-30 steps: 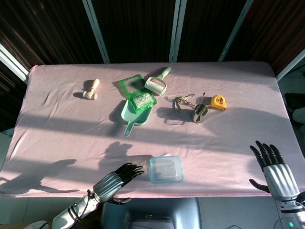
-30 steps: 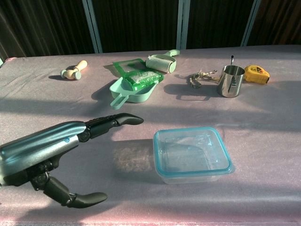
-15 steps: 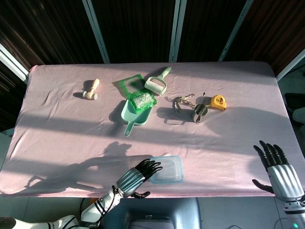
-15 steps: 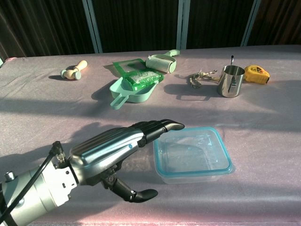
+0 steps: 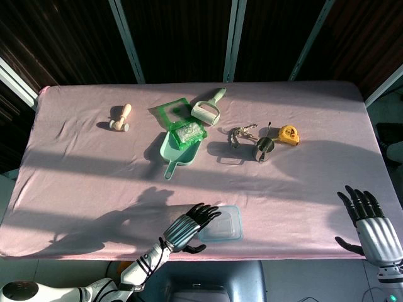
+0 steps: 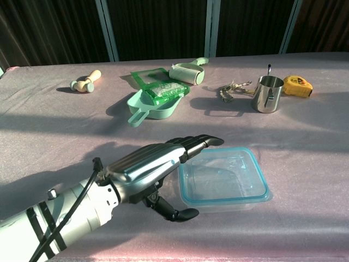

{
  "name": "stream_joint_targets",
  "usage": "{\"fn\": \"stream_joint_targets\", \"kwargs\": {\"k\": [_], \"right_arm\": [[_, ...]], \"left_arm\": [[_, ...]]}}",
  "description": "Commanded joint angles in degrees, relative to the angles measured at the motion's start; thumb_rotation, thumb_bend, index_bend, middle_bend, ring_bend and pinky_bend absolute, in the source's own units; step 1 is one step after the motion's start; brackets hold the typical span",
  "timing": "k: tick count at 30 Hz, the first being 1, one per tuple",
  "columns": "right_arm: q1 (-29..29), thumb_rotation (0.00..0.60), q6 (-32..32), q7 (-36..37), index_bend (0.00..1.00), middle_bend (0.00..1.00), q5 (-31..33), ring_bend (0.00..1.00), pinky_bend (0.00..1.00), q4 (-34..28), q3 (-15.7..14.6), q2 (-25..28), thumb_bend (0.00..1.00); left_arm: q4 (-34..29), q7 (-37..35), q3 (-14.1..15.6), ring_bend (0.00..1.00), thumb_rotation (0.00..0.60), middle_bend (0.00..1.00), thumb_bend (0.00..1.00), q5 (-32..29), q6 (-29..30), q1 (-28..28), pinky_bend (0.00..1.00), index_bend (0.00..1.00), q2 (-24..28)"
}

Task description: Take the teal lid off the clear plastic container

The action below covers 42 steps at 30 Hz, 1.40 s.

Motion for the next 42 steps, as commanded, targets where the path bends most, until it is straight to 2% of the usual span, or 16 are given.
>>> {"fn": "stream_joint_targets", "kwargs": {"k": [1, 8, 18, 20, 23, 29, 33, 42], "right_arm": [[-0.05, 0.600, 0.03, 0.22, 0.00, 0.00, 0.07, 0.00, 0.00, 0.02, -0.02, 0.16, 0.08], [-0.18, 0.600, 0.24, 0.64, 0.00, 0.00, -0.03, 0.00, 0.00, 0.13, -0.12, 0.36, 0.08], [-0.34, 0.600, 0.53, 0.94, 0.00, 0.00, -0.09, 0.00, 0.00, 0.16, -0.15, 0.48, 0.08], [-0.19, 0.600, 0.22, 0.82, 0.00, 0.00, -0.29, 0.00, 0.00, 0.19, -0.28, 0.40, 0.08], [0.09, 0.600, -0.29, 0.39, 0.00, 0.00, -0.66, 0.00, 0.00, 0.05, -0.48, 0.28, 0.08], [0.51, 0.600, -1.04, -0.57, 0.00, 0.00, -0.88, 0.00, 0.00, -0.09, -0.58, -0.04, 0.08], [1.88, 0.600, -2.88, -2.08, 0.00, 0.00, -1.39, 0.00, 0.00, -0.26, -0.41, -0.62, 0.08], [9.65, 0.600, -11.44, -8.76, 0.00, 0.00, -3.98, 0.00, 0.00, -0.01, 1.63, -4.77, 0.08]], "left_arm": [[0.84, 0.43, -0.82, 0.00, 0.600, 0.00, 0.22, -1.58, -0.82, -0.70, 0.00, 0.00, -0.87], [2.49, 1.31, -1.58, 0.00, 0.600, 0.00, 0.22, -4.69, -2.27, -1.84, 0.00, 0.00, -2.17], [4.17, 2.29, -1.97, 0.00, 0.600, 0.01, 0.24, -5.86, -1.91, -2.64, 0.01, 0.00, -3.94], [5.75, 2.26, -2.05, 0.05, 0.600, 0.06, 0.25, -5.70, -0.75, -2.64, 0.04, 0.00, -5.57], [9.21, 1.23, -2.04, 0.23, 0.600, 0.24, 0.26, -4.90, 0.92, -2.81, 0.12, 0.00, -8.12], [11.90, -1.59, -1.61, 0.39, 0.600, 0.42, 0.26, -4.40, 1.20, -3.54, 0.33, 0.00, -9.12], [11.98, -1.98, -1.18, 0.45, 0.600, 0.47, 0.27, -4.26, 1.21, -3.77, 0.40, 0.00, -8.71], [14.25, -4.25, 0.44, 0.47, 0.600, 0.48, 0.28, -0.46, 4.65, -4.40, 0.42, 0.00, -8.12]]}}
